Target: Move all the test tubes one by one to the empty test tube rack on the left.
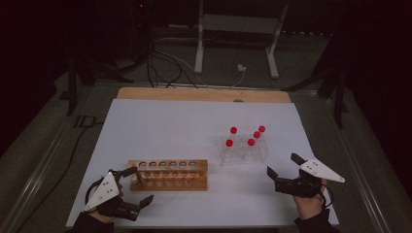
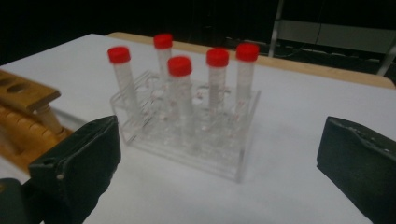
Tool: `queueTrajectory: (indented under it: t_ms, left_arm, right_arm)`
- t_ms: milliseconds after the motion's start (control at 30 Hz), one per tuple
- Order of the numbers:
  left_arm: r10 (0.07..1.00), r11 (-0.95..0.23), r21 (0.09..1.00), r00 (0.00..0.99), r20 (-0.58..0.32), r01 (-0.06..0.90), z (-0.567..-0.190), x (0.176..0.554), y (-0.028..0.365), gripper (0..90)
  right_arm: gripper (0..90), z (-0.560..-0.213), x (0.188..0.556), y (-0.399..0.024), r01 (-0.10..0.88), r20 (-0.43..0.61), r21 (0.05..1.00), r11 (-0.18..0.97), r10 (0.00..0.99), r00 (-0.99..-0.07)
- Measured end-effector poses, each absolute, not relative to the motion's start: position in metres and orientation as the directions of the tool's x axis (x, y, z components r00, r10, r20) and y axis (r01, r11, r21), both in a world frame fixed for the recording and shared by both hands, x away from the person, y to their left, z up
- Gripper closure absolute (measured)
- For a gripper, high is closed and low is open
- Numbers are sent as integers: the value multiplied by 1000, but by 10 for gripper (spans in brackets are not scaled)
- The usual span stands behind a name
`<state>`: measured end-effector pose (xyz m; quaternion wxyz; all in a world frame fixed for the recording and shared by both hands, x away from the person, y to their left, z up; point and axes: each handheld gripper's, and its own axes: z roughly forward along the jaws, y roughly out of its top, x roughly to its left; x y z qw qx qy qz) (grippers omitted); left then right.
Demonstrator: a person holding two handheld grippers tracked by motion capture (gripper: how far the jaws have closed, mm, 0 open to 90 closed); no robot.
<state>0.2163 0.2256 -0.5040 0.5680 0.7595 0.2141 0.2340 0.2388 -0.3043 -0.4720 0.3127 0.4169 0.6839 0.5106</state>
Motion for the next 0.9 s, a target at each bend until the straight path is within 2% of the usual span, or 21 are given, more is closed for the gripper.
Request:
queueTrajectory:
  t_ms: [167,500,900]
  left_arm:
    - [593,-259,964,798,109,61,-504,216,226,4]
    - [591,-257,965,800,106,62,-504,217,226,4]
    - [589,-259,964,801,107,61,-504,216,226,4]
  right_arm:
    - [0,-461,252,-306,243,6,963,120,888,-459]
    - [0,-461,268,-291,277,21,953,124,883,-468]
    - [84,-469,283,-271,317,19,936,154,876,-481]
